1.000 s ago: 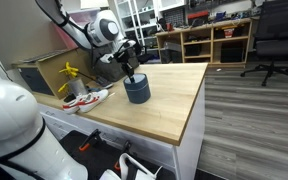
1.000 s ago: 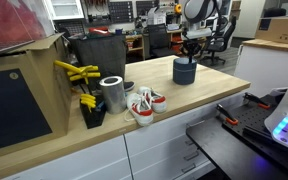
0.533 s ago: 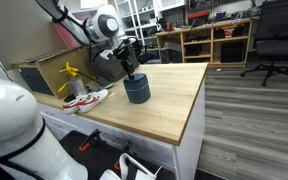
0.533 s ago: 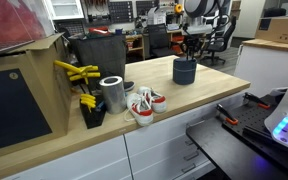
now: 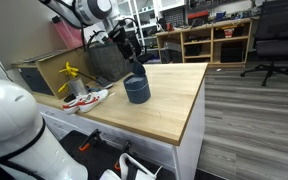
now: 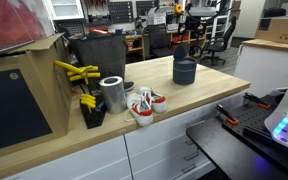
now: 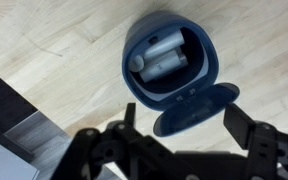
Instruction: Open the grey object fully
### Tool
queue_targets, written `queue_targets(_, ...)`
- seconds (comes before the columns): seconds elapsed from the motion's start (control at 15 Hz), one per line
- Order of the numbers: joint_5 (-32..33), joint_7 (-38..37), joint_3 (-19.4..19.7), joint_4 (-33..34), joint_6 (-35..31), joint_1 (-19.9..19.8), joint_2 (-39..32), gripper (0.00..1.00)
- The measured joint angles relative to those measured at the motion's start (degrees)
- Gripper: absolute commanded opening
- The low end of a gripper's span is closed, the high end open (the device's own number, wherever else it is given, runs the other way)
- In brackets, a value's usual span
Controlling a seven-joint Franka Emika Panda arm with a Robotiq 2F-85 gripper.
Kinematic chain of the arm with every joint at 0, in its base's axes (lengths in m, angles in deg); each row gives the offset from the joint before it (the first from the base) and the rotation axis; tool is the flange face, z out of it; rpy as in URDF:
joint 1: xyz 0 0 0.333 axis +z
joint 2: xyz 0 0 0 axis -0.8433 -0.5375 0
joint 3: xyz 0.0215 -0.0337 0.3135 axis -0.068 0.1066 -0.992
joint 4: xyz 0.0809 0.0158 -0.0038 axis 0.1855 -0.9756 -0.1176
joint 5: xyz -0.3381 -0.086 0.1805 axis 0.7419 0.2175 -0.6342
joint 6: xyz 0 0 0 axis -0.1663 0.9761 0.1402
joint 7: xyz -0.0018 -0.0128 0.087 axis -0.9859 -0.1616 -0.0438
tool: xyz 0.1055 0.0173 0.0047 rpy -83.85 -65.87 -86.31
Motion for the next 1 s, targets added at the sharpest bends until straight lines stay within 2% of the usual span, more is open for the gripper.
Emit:
queue_targets(0.4,0.0,0.0,0.0,-0.1,-0.7,-1.2,5.5,1.00)
queue_targets(0.8,0.1,0.1,-0.3,-0.2,-0.9,-2.6,5.9,1.00)
queue_targets(1.0,0.1,2.6,-0.3,-0.1,-0.3,-2.6,5.7,1.00)
